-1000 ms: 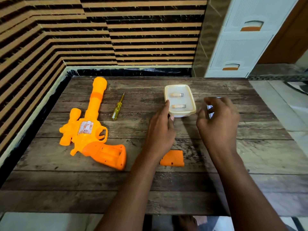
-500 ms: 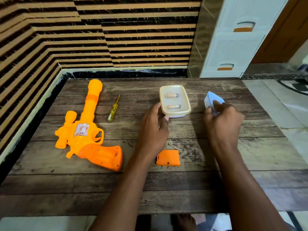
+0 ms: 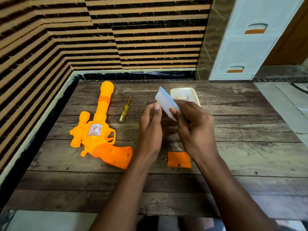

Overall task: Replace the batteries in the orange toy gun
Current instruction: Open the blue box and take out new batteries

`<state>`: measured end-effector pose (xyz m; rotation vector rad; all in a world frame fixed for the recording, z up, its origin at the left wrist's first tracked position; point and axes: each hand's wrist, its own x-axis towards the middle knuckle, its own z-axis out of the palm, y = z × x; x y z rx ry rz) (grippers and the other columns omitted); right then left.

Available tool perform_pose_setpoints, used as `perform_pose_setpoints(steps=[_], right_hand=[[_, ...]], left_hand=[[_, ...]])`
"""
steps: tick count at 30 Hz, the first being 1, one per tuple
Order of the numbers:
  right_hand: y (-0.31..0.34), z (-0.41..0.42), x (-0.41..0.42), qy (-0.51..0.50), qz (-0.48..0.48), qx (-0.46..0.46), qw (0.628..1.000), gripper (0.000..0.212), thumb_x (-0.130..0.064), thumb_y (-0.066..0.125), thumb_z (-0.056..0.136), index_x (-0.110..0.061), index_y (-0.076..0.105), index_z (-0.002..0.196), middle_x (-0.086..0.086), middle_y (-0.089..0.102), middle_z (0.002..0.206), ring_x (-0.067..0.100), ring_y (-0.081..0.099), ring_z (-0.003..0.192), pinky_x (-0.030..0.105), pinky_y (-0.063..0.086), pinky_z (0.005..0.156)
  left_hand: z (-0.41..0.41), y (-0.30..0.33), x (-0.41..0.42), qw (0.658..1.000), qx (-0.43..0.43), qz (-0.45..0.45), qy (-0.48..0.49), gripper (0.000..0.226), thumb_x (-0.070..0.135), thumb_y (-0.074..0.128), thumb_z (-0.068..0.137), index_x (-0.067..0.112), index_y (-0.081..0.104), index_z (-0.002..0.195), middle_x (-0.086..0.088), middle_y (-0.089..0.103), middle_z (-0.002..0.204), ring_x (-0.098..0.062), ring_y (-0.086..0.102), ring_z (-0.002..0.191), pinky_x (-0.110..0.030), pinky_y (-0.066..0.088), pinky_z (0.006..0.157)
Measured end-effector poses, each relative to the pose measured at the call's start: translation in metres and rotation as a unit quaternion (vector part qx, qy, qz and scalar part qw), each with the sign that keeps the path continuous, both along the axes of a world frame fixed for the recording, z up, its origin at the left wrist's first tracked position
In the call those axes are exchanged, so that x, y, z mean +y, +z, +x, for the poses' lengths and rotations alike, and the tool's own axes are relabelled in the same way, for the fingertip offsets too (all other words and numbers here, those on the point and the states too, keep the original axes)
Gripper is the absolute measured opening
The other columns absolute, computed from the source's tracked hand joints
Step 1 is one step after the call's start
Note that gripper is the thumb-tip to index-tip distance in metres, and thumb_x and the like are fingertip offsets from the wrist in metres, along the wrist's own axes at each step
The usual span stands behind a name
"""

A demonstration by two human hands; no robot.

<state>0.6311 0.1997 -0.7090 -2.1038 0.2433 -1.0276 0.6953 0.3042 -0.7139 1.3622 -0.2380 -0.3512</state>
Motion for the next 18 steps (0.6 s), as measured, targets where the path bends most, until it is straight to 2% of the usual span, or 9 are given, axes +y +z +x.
perform_pose_setpoints(steps=[2,3,5,9,12,14,18], right_hand=[[-0.001,0.004,0.005,0.030,0.001,-0.005,1.000,0.025,-0.013,0.063,0.102,-0.002,0.076,0.119,0.008,0.077,0.111,0.015,0.073,0.098,0.030,0.058,0.085],[-0.001,0.004,0.007,0.041,-0.002,-0.007,0.999,0.025,-0.013,0.062,0.102,-0.001,0.076,0.119,0.008,0.077,0.112,0.016,0.074,0.100,0.031,0.058,0.086],[0.000,0.004,0.012,0.063,-0.001,-0.010,0.998,0.026,-0.013,0.062,0.101,0.000,0.076,0.119,0.009,0.077,0.115,0.017,0.074,0.104,0.030,0.059,0.090],[0.001,0.002,0.017,0.086,0.059,-0.015,0.994,0.025,-0.011,0.064,0.101,-0.004,0.077,0.120,0.004,0.078,0.117,0.008,0.074,0.109,0.031,0.060,0.095],[0.004,-0.002,0.018,0.070,0.089,-0.009,0.994,0.025,-0.015,0.063,0.101,-0.011,0.078,0.120,-0.006,0.080,0.109,0.002,0.076,0.098,0.028,0.061,0.085],[0.005,-0.004,0.020,0.051,0.094,-0.013,0.994,0.024,-0.016,0.064,0.101,-0.016,0.079,0.120,-0.009,0.080,0.100,-0.001,0.075,0.088,0.020,0.057,0.075],[0.007,-0.007,0.020,0.032,0.102,-0.020,0.994,0.024,-0.019,0.064,0.101,-0.017,0.080,0.118,-0.012,0.079,0.086,-0.004,0.071,0.074,0.015,0.050,0.066]], left_hand=[[0.001,0.006,0.006,0.998,0.052,-0.045,0.003,0.040,0.042,0.045,0.108,0.012,0.057,0.132,-0.017,0.069,0.110,-0.024,0.072,0.088,-0.038,0.060,0.065],[0.002,0.008,0.008,0.996,0.065,-0.063,-0.001,0.042,0.040,0.044,0.108,0.009,0.055,0.134,-0.019,0.069,0.110,-0.023,0.073,0.086,-0.035,0.059,0.064],[0.004,0.010,0.012,0.992,0.079,-0.094,-0.015,0.045,0.041,0.044,0.107,0.008,0.054,0.136,-0.018,0.069,0.111,-0.023,0.072,0.091,-0.036,0.059,0.066],[0.007,0.015,0.016,0.989,0.094,-0.112,-0.031,0.042,0.037,0.046,0.106,0.009,0.054,0.135,-0.016,0.068,0.114,-0.021,0.072,0.094,-0.035,0.060,0.069],[0.007,0.017,0.016,0.990,0.082,-0.109,-0.039,0.037,0.029,0.046,0.107,0.007,0.053,0.136,-0.012,0.071,0.108,-0.016,0.075,0.089,-0.032,0.061,0.068],[0.007,0.018,0.015,0.992,0.068,-0.098,-0.041,0.036,0.027,0.047,0.108,0.006,0.052,0.137,-0.011,0.070,0.107,-0.016,0.075,0.087,-0.032,0.061,0.067],[0.008,0.019,0.014,0.997,0.032,-0.057,-0.040,0.037,0.030,0.048,0.107,0.008,0.051,0.137,-0.012,0.067,0.110,-0.018,0.073,0.088,-0.035,0.060,0.067]])
